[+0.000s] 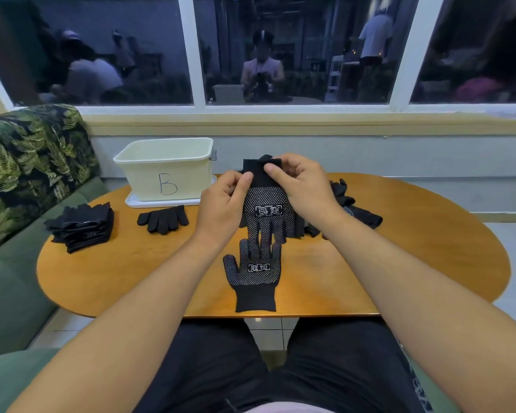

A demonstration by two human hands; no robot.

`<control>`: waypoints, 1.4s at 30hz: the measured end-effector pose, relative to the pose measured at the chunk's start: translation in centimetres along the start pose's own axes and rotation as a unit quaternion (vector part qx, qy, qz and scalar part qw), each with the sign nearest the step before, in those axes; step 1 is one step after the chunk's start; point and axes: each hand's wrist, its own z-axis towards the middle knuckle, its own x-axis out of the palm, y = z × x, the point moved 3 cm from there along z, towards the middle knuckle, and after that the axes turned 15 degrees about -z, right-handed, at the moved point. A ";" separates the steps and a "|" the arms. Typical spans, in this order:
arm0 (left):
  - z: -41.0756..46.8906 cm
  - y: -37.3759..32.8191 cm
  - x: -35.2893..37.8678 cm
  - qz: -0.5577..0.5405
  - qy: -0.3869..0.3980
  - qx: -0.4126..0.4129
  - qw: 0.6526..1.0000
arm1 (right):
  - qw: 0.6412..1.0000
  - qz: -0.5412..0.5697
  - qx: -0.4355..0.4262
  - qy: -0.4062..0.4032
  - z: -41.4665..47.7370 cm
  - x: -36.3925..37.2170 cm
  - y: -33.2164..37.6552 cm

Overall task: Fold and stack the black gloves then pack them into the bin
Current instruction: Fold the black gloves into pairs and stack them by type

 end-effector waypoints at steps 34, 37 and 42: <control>-11.5 8.5 -5.3 0.280 0.169 -0.110 0.938 | 0.935 -0.258 -0.059 0.236 -12.1 5.4 -7.4; -11.4 8.5 -5.3 0.283 0.165 -0.107 0.939 | 0.969 -0.198 -0.010 0.147 -11.2 4.9 -6.6; -11.3 8.5 -5.3 0.271 0.159 -0.111 0.943 | 0.973 -0.168 -0.006 0.160 -12.5 4.9 -6.4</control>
